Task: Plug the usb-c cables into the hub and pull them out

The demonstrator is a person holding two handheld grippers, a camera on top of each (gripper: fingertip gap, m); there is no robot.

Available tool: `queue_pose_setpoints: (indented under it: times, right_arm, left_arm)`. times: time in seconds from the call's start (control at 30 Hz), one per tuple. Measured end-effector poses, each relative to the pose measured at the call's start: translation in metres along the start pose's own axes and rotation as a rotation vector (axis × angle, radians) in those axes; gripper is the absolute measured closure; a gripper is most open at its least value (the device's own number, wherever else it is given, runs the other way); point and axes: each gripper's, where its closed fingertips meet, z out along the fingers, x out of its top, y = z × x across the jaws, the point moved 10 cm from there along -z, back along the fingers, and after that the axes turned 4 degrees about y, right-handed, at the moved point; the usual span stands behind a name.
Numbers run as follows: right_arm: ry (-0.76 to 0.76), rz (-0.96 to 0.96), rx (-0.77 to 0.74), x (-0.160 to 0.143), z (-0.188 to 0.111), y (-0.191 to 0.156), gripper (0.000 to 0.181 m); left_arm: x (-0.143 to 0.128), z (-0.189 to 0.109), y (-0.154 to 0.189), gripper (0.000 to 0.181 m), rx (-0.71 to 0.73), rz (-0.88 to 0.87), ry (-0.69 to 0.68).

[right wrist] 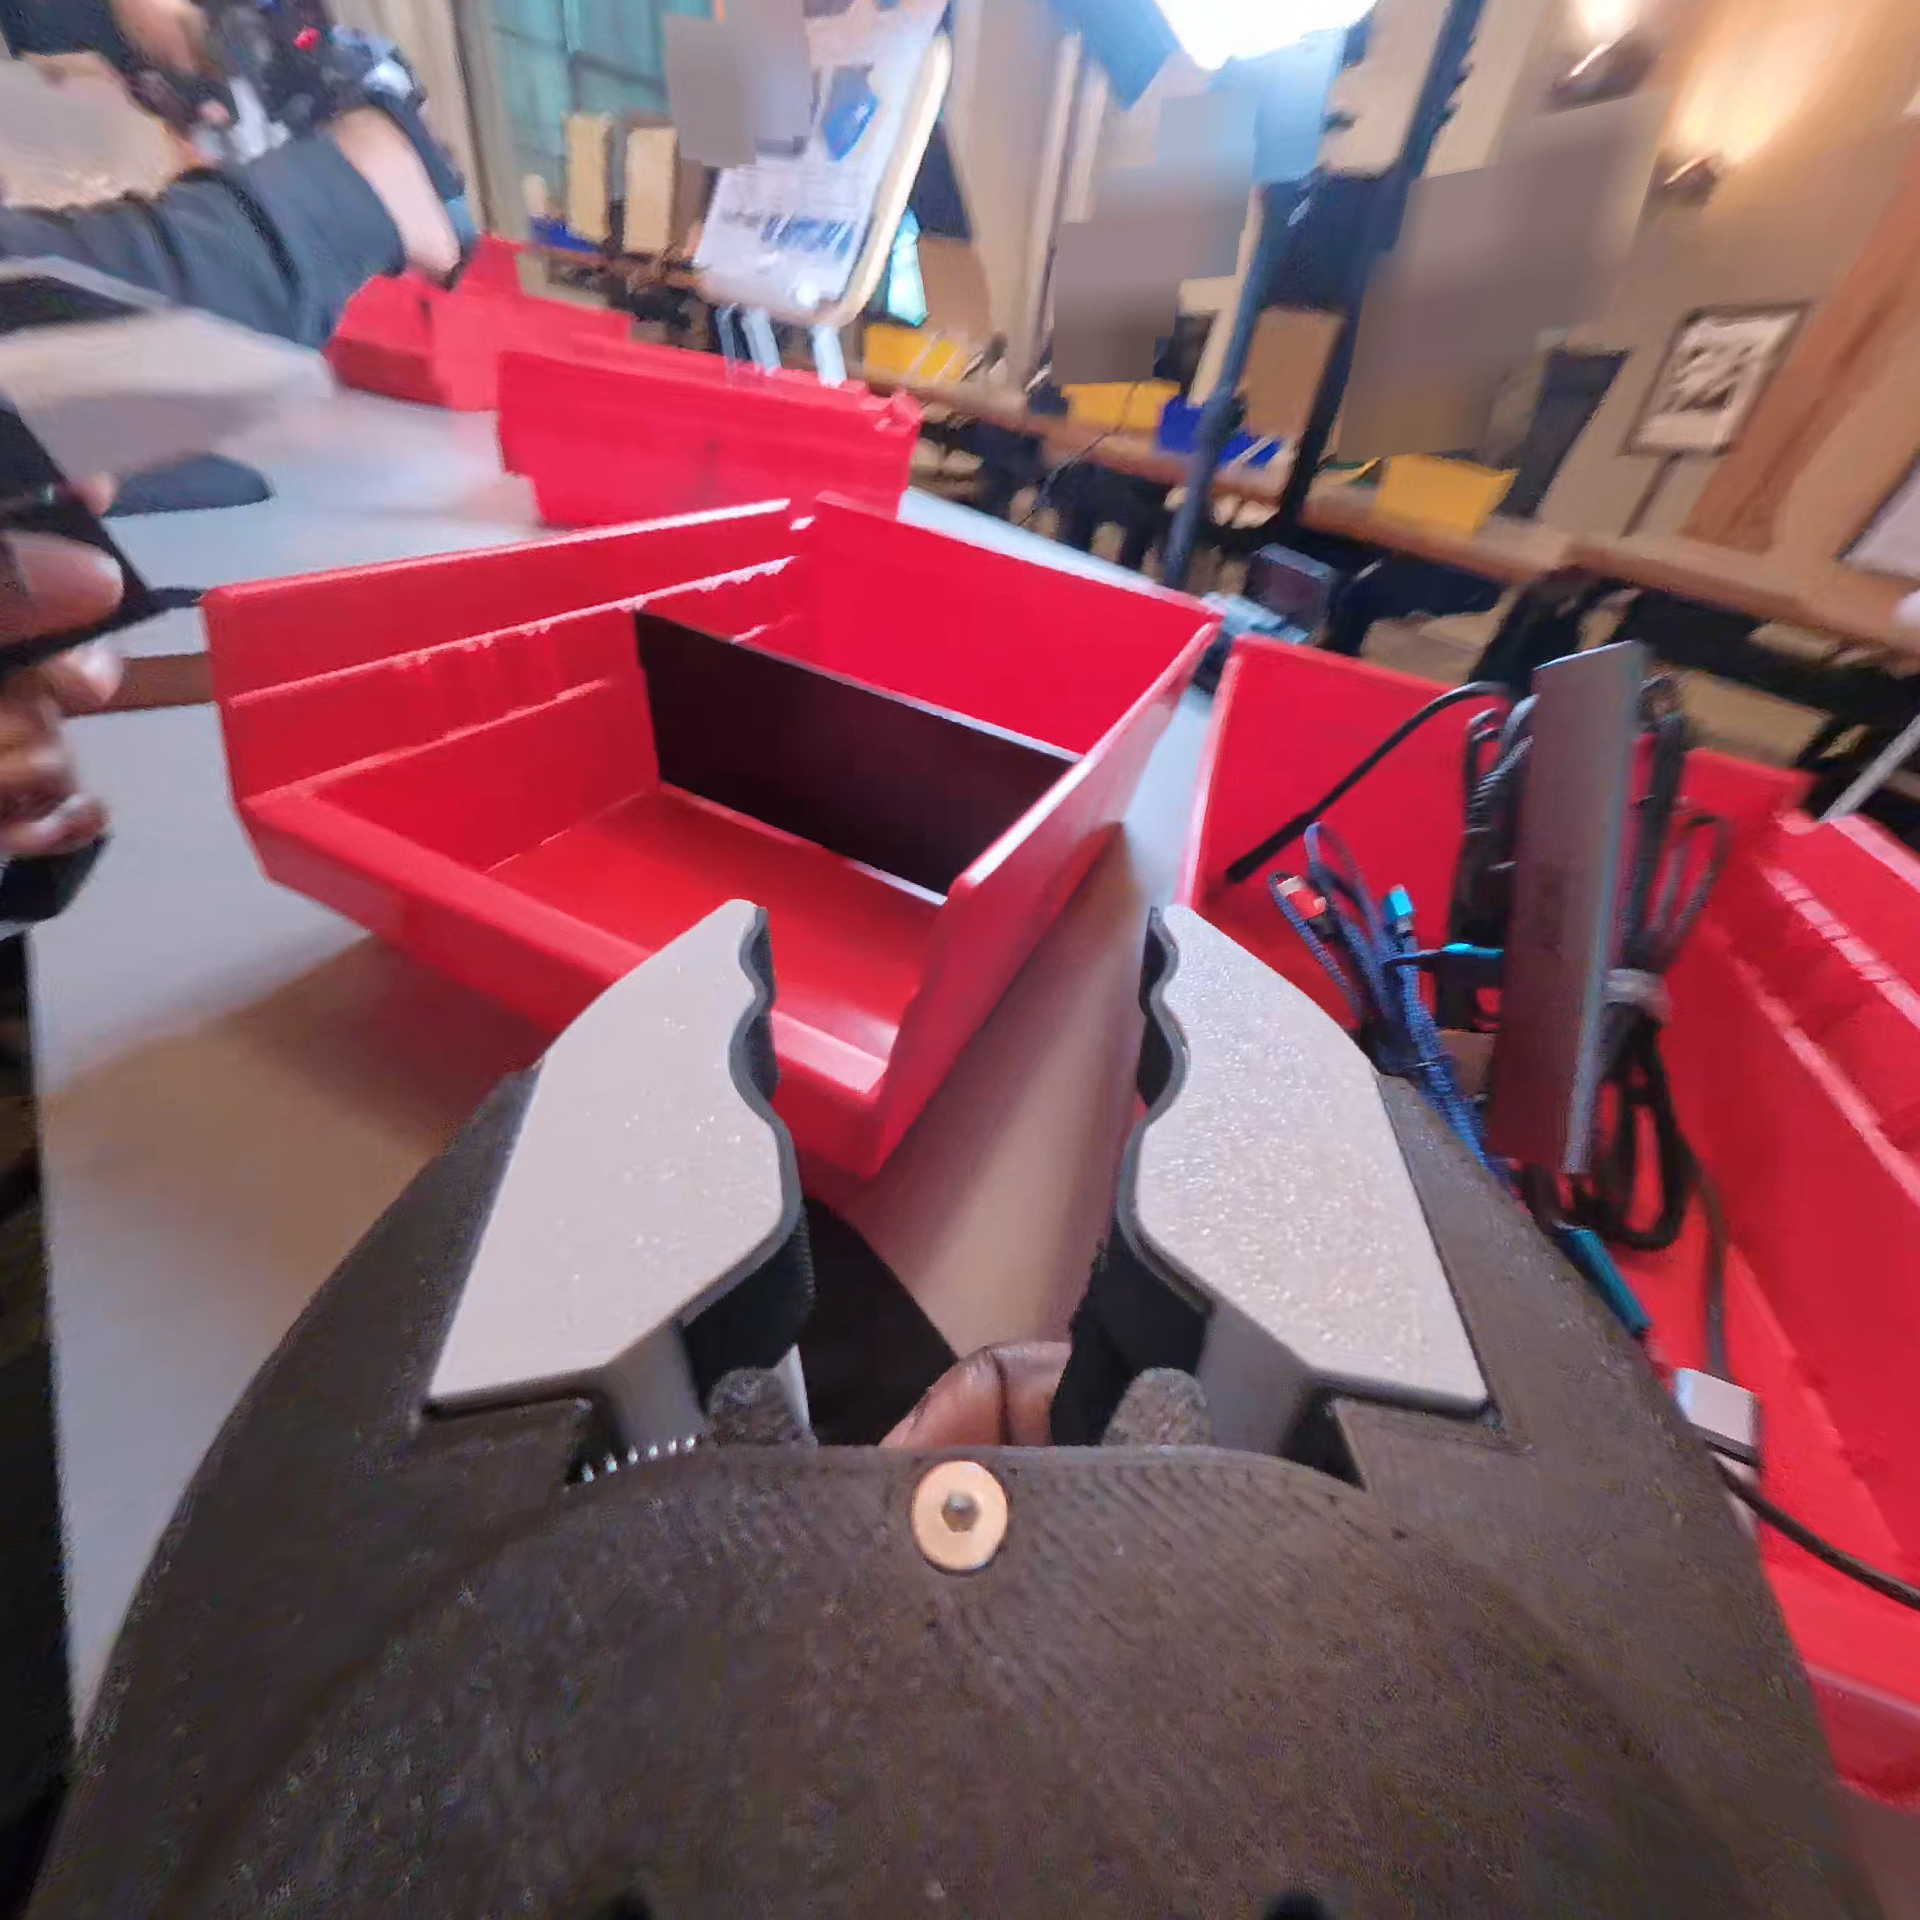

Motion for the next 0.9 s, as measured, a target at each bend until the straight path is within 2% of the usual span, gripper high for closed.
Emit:
queue_pose_setpoints:
  times: [0.07,0.13,0.23,0.27,0.33,0.37,0.47,0.57,0.67,0.73,0.83,0.9]
  right_arm:
    - [0.092,-0.079,-0.037,0.001,-0.007,-0.006,0.115]
    - [0.137,-0.180,-0.040,0.001,-0.011,-0.016,0.126]
    - [0.042,-0.242,-0.025,-0.004,-0.003,-0.022,0.138]
    - [-0.019,-0.238,-0.012,-0.006,0.002,-0.022,0.141]
    - [-0.168,-0.207,0.014,-0.010,0.015,-0.020,0.143]
    - [-0.245,-0.183,0.033,-0.012,0.021,-0.019,0.146]
    - [-0.323,-0.136,0.062,-0.014,0.029,-0.016,0.162]
    - [-0.342,-0.123,0.044,-0.015,0.031,-0.014,0.166]
    - [-0.349,-0.150,-0.038,-0.016,0.031,-0.013,0.172]
    - [-0.327,-0.153,-0.045,-0.015,0.030,-0.013,0.173]
    - [-0.145,-0.215,-0.083,-0.001,0.018,-0.017,0.173]
    - [-0.016,-0.242,-0.109,0.013,0.009,-0.019,0.172]
  left_arm:
    - [-0.013,-0.001,-0.008,0.119,0.056,0.067,-0.085]
    - [-0.027,0.004,-0.008,0.114,0.022,0.084,-0.207]
    - [-0.047,0.011,-0.005,0.112,-0.048,0.090,-0.430]
    - [-0.047,0.011,-0.006,0.120,-0.042,0.095,-0.458]
    - [-0.048,0.009,-0.009,0.159,-0.054,0.133,-0.475]
    - [-0.048,0.008,-0.012,0.172,-0.043,0.146,-0.492]
    - [-0.046,0.004,-0.015,0.173,-0.065,0.163,-0.504]
    - [-0.045,-0.002,-0.010,0.173,-0.054,0.138,-0.481]
    - [-0.047,-0.014,-0.001,0.172,-0.033,0.084,-0.390]
    - [-0.046,-0.021,0.003,0.172,-0.009,0.113,-0.335]
    - [-0.032,-0.027,0.003,0.173,0.016,0.079,-0.216]
    - [-0.012,-0.031,0.004,0.174,0.044,0.125,-0.075]
